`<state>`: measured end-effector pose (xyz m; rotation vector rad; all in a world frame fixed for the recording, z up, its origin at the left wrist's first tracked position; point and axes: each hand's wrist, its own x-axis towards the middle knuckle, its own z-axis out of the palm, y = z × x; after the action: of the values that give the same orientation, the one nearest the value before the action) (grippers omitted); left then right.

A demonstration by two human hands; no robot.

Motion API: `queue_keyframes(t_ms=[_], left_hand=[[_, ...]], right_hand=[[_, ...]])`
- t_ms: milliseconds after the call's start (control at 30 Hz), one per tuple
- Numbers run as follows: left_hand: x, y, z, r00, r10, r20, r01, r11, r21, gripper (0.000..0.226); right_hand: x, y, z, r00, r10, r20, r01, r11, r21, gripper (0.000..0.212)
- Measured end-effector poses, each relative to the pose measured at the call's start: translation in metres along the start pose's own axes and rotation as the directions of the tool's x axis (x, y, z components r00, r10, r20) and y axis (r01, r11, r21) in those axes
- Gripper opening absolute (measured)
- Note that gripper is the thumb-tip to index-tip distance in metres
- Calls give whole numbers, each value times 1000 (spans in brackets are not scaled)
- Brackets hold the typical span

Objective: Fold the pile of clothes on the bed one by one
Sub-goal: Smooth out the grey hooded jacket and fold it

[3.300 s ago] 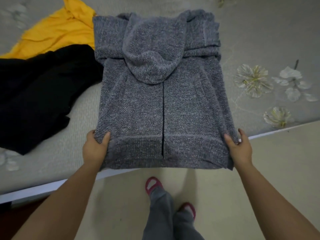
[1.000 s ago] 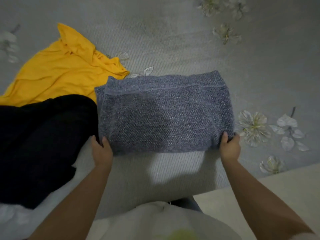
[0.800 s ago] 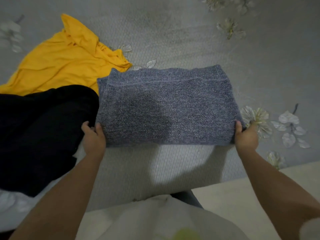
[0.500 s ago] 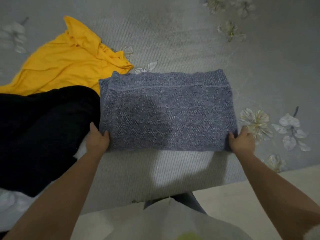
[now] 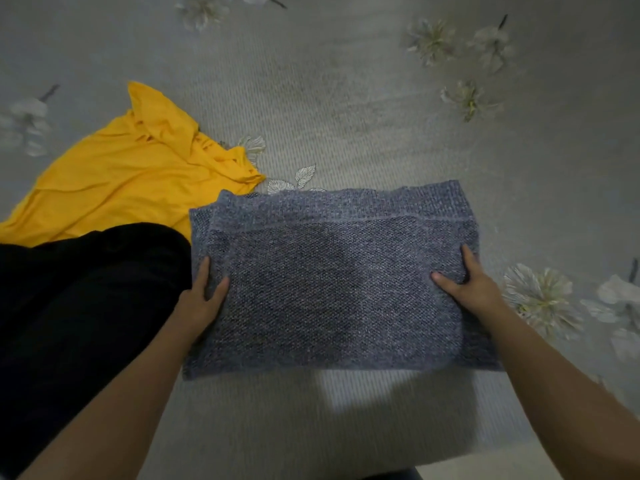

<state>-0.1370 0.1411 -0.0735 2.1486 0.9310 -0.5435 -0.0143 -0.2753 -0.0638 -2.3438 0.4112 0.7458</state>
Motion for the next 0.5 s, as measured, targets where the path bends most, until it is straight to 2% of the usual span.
queue_keyframes(t_ms=[100,167,367,500], left_hand=[[0,3,1,1000,-11,-25,11,1000,1,67],[-4,11,-2,997,17,-81,-15,999,28,68],[-32,50,-21,968,157,-198,-125,978,164,73],[-56,99,-36,928,300,-222,-250,941,226,74]], right_hand=[[2,-2,0,998,18,58,-20,999,37,91],[0,-5,-5,999,9,45,-10,999,32,90],[-29,-27,-30,992,-56,-113,57,998,7,84],[-63,-50,-59,963,-90,-252,69,993,-93,81]])
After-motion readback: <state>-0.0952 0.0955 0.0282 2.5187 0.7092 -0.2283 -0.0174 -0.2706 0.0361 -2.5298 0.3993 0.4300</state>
